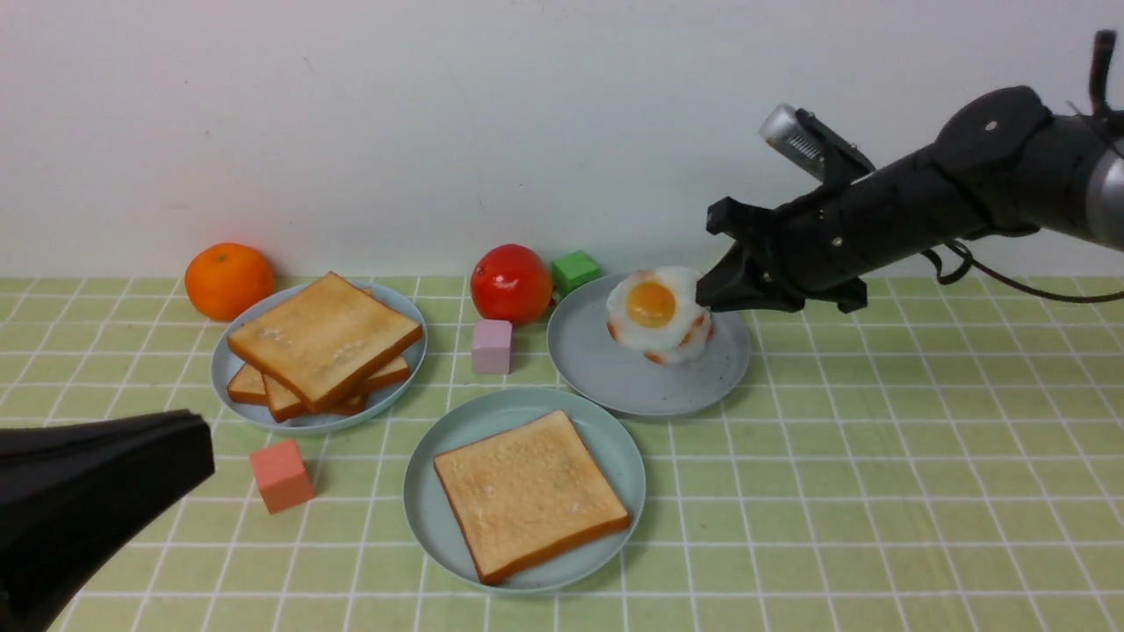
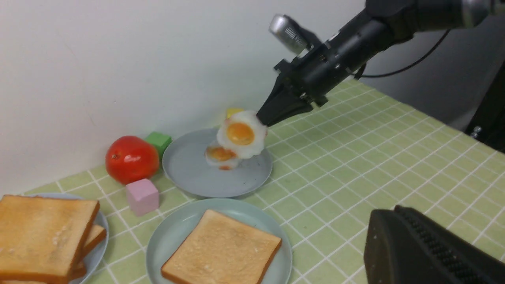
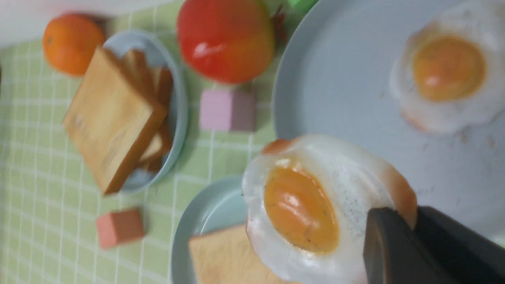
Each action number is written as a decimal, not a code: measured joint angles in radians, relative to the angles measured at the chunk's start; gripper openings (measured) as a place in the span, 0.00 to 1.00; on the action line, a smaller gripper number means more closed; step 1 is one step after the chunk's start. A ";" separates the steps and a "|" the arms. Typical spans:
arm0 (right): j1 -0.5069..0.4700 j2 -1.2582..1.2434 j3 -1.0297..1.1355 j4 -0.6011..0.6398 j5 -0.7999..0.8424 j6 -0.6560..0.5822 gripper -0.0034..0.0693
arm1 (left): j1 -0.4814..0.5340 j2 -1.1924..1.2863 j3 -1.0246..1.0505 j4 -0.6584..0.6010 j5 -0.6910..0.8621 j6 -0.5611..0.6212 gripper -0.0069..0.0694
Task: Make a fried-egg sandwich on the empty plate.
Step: Use the right arm to place the fried egg on the slice of bread in the middle, then use the left arm to grab a slice of bread, then use the left arm to place a slice of bread on the fried egg in the middle
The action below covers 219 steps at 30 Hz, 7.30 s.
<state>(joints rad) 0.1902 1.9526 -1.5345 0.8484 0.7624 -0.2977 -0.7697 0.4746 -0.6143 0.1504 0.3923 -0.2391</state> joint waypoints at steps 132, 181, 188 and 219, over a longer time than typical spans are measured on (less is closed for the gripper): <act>0.316 -1.244 0.456 -0.620 0.365 0.345 0.09 | 0.528 1.467 -0.718 0.002 0.017 0.596 0.28; 0.316 -1.488 0.455 -0.672 0.507 0.377 0.11 | 0.000 1.210 -0.524 -0.013 0.179 0.573 0.15; 0.316 -1.488 0.455 -0.672 0.507 0.378 0.11 | 0.000 1.261 -0.523 -0.008 0.177 0.573 0.15; 0.316 -1.488 0.455 -0.620 0.507 0.377 0.13 | 0.000 1.228 -0.523 0.051 0.150 0.485 0.55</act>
<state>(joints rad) 0.5064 0.4643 -1.0797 0.2284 1.2699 0.0791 -0.7702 1.7024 -1.1369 0.2009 0.5426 0.2460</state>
